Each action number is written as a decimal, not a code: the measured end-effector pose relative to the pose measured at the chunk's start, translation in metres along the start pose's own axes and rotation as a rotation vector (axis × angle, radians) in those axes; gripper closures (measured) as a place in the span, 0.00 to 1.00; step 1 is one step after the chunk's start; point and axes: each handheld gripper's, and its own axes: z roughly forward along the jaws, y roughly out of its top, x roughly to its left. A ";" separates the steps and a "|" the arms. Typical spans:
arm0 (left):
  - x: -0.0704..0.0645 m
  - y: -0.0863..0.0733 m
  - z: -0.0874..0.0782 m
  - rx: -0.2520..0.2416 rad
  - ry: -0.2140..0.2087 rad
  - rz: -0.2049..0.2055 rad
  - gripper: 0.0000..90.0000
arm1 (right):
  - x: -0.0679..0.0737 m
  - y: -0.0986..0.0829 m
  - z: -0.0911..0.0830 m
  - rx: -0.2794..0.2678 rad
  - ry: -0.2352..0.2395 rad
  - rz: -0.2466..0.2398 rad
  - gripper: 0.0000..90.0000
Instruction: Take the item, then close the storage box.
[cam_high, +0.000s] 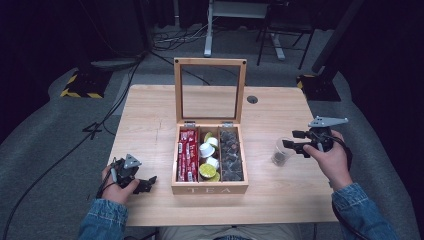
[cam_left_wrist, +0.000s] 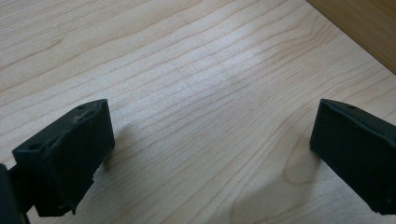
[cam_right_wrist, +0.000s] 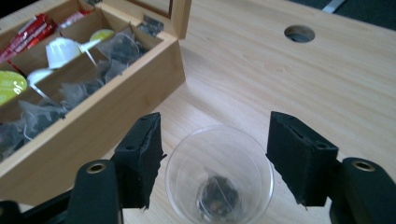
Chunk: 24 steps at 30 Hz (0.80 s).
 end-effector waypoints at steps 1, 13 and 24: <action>0.000 0.000 0.000 0.000 0.000 0.000 0.00 | 0.000 0.002 0.000 -0.010 0.003 0.001 0.39; 0.000 0.000 0.000 -0.001 0.003 0.000 0.00 | 0.002 0.032 -0.004 -0.091 0.005 -0.018 0.38; -0.001 0.000 0.000 -0.001 0.005 -0.002 0.00 | 0.006 0.073 -0.005 -0.158 0.034 -0.037 0.38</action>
